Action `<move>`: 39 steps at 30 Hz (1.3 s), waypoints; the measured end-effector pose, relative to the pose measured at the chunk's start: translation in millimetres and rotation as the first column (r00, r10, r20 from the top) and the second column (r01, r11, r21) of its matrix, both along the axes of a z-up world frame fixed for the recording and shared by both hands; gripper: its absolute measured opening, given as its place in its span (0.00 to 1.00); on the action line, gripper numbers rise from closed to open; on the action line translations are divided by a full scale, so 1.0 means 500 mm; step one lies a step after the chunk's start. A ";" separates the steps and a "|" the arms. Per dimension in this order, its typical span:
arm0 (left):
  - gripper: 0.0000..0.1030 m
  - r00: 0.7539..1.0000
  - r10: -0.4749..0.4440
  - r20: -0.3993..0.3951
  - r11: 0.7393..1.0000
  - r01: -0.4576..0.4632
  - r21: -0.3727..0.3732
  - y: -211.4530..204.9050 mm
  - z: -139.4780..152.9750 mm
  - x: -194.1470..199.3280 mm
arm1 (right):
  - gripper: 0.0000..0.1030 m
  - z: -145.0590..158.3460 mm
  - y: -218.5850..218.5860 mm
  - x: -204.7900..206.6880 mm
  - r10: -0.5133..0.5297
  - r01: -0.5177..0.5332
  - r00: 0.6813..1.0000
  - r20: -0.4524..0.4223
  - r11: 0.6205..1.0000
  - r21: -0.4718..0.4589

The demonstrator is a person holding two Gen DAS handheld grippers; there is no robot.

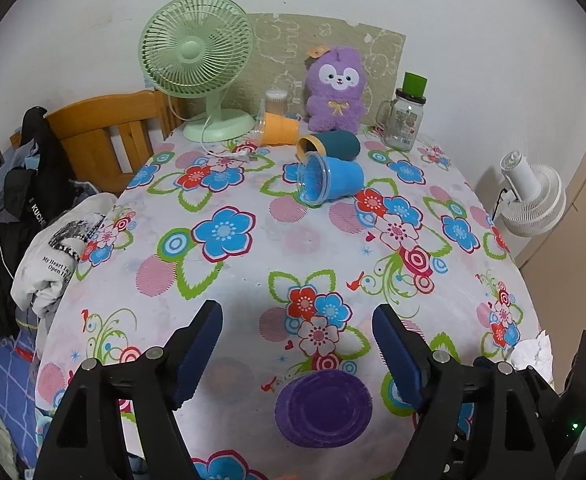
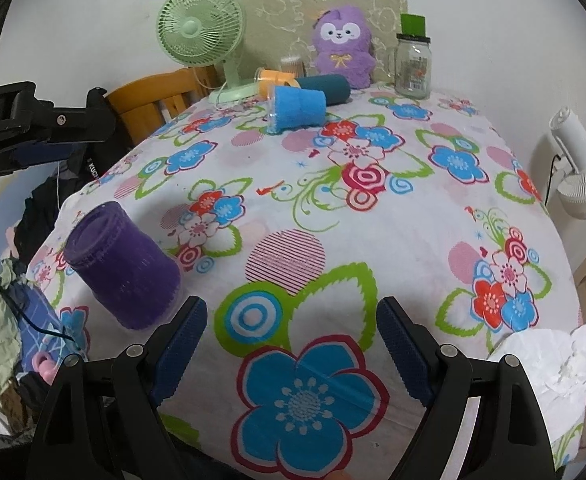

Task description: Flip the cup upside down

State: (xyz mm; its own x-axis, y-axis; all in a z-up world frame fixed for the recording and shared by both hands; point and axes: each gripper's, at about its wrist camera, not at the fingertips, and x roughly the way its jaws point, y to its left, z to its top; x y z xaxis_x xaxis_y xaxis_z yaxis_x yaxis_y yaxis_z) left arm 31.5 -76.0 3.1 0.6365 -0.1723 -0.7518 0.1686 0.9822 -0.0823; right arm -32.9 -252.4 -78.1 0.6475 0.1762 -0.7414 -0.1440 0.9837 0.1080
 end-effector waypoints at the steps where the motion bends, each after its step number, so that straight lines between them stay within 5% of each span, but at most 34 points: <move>1: 0.79 1.000 0.004 0.002 1.000 -0.004 -0.005 0.004 0.001 -0.001 | 0.86 0.005 0.005 0.000 0.002 -0.002 1.000 0.003 1.000 -0.007; 22: 0.88 0.997 0.059 0.049 0.994 -0.054 -0.093 0.127 0.029 -0.052 | 0.86 0.109 0.122 0.004 0.029 -0.022 0.997 0.074 0.996 -0.090; 27: 0.89 0.995 0.082 0.064 0.992 -0.075 -0.103 0.162 0.030 -0.070 | 0.95 0.132 0.153 -0.002 0.038 -0.027 0.994 0.102 0.993 -0.114; 39: 0.92 0.993 0.089 0.073 0.990 -0.080 -0.119 0.186 0.021 -0.108 | 0.96 0.158 0.188 -0.022 0.034 -0.017 0.990 0.134 0.991 -0.132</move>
